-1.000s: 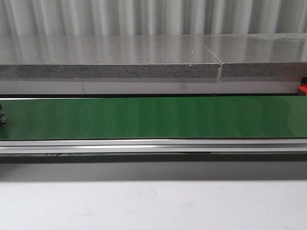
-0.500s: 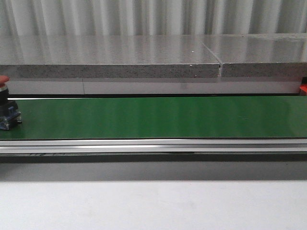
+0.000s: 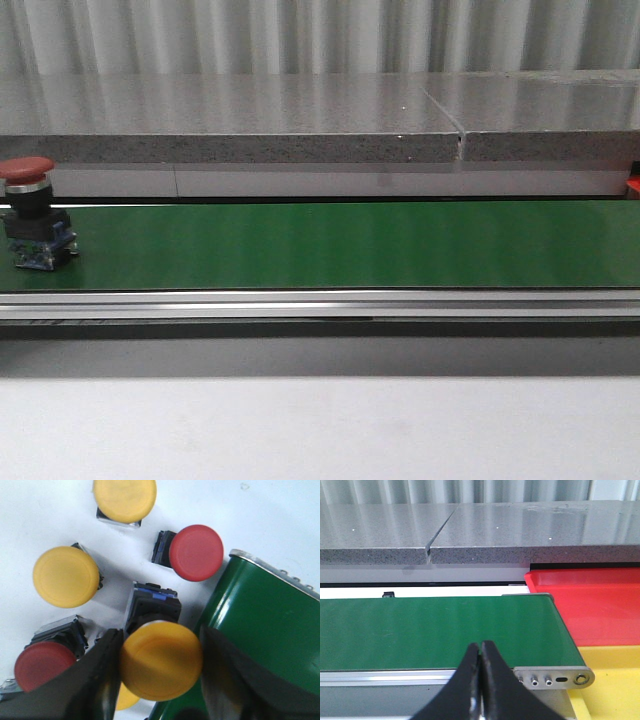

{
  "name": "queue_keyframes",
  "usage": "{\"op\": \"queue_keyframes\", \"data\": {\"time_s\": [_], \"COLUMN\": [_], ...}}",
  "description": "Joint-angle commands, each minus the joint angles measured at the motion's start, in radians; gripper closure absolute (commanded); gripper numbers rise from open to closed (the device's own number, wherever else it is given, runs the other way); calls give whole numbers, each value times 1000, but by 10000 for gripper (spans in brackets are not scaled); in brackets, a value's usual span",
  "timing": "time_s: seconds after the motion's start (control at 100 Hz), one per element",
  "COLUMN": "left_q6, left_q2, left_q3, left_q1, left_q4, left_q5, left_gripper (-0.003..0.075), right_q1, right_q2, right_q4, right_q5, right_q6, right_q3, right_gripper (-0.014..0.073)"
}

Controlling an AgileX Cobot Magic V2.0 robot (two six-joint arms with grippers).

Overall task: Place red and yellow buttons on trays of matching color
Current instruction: 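Grasp a yellow-capped button from the pile with the left gripper, then set the yellow button on the conveyor belt and release it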

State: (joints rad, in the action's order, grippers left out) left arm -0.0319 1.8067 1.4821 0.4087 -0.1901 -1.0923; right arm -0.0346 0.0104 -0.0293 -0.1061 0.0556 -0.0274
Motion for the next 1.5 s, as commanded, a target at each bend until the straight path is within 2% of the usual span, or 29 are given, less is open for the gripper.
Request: {"op": "queue_keyframes", "data": {"time_s": [0.0,0.21,0.5,1.01,1.08,1.21,1.27,1.49], "left_q6": [-15,-20,-35,-41,-58,-58,-58,-99], "left_q2": [-94,-179,-175,-96,-96,-96,-108,-208], "left_q3": [30,26,6,20,22,41,40,29], "left_q1": [-15,-89,-189,-191,-191,-191,-191,-226], "left_q4": [-7,8,11,34,32,32,22,3], "left_q5": [-9,-40,-80,-135,-138,-148,-132,-53], "left_gripper": [545,545,545,538,491,280,215,209], "right_q1": [-2,-2,-2,-2,-2,-2,-2,-2], "right_q2": [11,11,11,11,11,11,11,11], "right_q4": [-14,-14,-14,-14,-14,-14,-14,-14], "right_q5": [73,73,73,73,73,73,73,73], "right_q6": [-10,-10,-10,-10,-10,-10,-10,-10], "right_q3": [14,14,14,14,14,14,14,14], "right_gripper": [661,661,661,661,661,661,661,661]}}
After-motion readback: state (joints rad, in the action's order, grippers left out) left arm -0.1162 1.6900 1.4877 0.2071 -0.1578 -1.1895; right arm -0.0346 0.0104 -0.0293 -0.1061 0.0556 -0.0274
